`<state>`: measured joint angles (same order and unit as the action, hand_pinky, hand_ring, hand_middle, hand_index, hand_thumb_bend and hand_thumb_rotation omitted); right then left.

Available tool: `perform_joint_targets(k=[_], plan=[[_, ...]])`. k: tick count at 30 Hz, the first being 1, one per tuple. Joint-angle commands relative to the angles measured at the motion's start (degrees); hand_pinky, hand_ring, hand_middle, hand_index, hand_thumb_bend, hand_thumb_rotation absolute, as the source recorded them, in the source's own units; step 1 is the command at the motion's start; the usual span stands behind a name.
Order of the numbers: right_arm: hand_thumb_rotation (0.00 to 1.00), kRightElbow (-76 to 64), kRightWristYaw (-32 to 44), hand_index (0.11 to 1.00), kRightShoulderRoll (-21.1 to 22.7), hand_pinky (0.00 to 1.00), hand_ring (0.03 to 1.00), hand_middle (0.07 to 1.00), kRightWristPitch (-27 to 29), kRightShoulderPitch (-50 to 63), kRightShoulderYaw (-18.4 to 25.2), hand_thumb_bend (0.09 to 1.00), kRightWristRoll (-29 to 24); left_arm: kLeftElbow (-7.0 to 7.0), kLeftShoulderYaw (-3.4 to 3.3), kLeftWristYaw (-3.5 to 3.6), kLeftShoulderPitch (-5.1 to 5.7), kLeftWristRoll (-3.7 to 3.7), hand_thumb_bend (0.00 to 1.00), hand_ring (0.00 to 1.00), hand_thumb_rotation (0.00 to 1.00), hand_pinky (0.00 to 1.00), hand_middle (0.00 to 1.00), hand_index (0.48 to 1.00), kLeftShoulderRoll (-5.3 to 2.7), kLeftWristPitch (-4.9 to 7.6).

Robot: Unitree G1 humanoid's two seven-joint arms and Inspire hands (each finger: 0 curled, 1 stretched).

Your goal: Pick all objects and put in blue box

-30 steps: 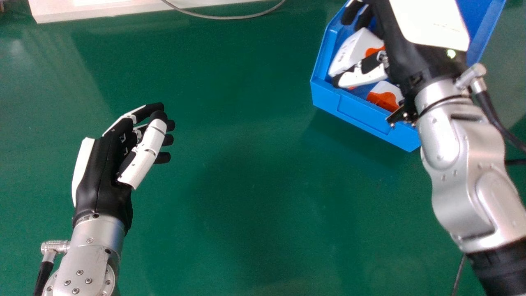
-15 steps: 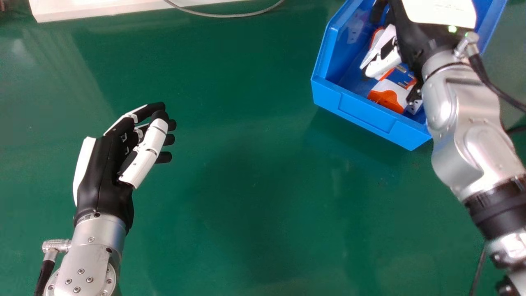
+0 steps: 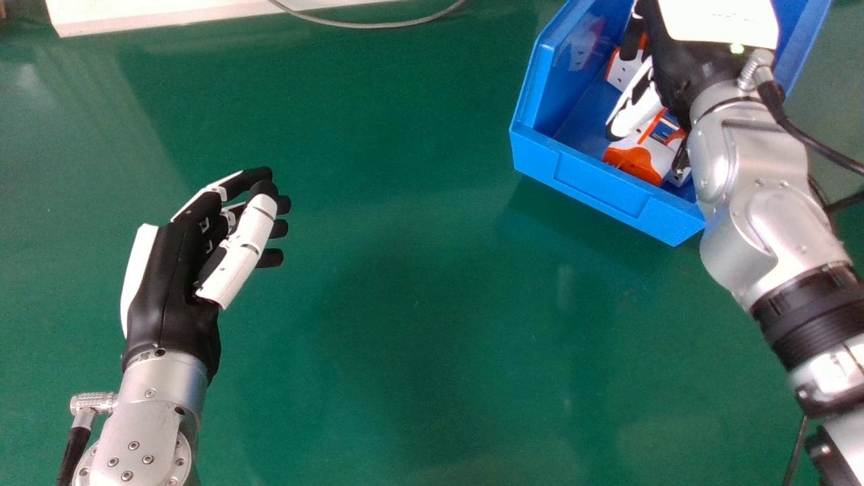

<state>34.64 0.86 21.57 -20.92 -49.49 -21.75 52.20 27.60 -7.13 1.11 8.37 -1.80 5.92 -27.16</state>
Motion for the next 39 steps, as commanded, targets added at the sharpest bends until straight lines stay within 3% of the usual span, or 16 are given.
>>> perform_joint_targets(k=[1,7,23,27,29,32,35,39], plan=[[0.0,1.5,-0.9,0.526,-0.3,0.34,0.434,0.503,-0.2,-4.6,-0.5,0.496,0.0,1.68,0.04,-0.13,-0.02,-0.12,0.32,0.71,0.58,0.65,0.72,0.772,0.29,-0.11],[0.0,6.0,-2.1,0.526,-0.5,0.34,0.438,0.501,0.2,-6.4,-1.4,0.496,-0.5,1.77,0.2,-0.17,0.02,-0.07,0.32,0.71,0.58,0.65,0.72,0.772,0.18,-0.3],[0.0,8.0,-7.0,0.512,-1.9,0.34,0.445,0.495,-3.1,-6.1,-2.0,0.499,-0.8,3.62,0.5,-0.1,0.98,-0.09,0.32,0.71,0.58,0.65,0.72,0.772,0.09,-1.43],[0.0,8.4,-5.6,0.489,-2.5,0.4,0.464,0.5,-5.6,-6.6,-2.6,0.502,-0.4,3.55,0.47,-0.04,0.99,-0.08,0.32,0.71,0.58,0.65,0.72,0.772,0.17,-1.34],[0.0,7.6,-5.0,0.59,-2.5,0.45,0.604,0.654,-6.6,-6.5,-2.7,0.59,-0.5,3.5,0.45,-0.04,0.96,-0.08,0.32,0.71,0.58,0.65,0.72,0.772,0.21,-1.33],[0.0,7.0,-5.2,0.698,-2.4,0.53,0.75,0.809,-6.6,-6.2,-2.4,0.655,-1.1,3.6,0.53,-0.08,0.95,-0.14,0.32,0.71,0.58,0.65,0.72,0.773,0.19,-1.43],[0.0,7.3,-6.2,0.792,-2.0,0.59,0.849,0.902,-5.9,-6.0,-2.7,0.657,-0.9,3.67,0.63,-0.13,0.91,-0.21,0.32,0.71,0.58,0.65,0.72,0.773,0.15,-1.53],[0.0,7.3,-7.1,0.867,-1.5,0.66,0.918,0.96,-5.2,-5.8,-3.4,0.624,-0.2,3.7,0.66,-0.12,0.87,-0.26,0.32,0.71,0.58,0.65,0.72,0.773,0.21,-1.69]])
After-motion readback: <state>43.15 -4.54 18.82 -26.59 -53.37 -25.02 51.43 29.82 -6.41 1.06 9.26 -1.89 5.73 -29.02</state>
